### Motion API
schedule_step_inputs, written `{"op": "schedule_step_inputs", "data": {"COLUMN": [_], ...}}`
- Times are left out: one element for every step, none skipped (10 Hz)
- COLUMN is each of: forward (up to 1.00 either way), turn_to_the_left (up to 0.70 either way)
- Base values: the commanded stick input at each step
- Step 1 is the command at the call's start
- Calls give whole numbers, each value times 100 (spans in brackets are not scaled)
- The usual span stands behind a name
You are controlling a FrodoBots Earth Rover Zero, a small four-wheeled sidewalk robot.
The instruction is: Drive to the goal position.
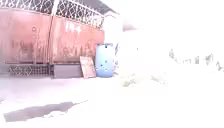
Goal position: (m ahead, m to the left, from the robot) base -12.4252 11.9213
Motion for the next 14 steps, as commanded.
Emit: {"op": "schedule_step_inputs", "data": {"forward": [0, 0, 0, 0, 0, 0, 0, 0, 0, 0, 0, 0, 0, 0], "turn_to_the_left": [-70, -70, -69, -69, -69, -67, -66, -51, -37, -55, -70, -70, -70, -70]}}
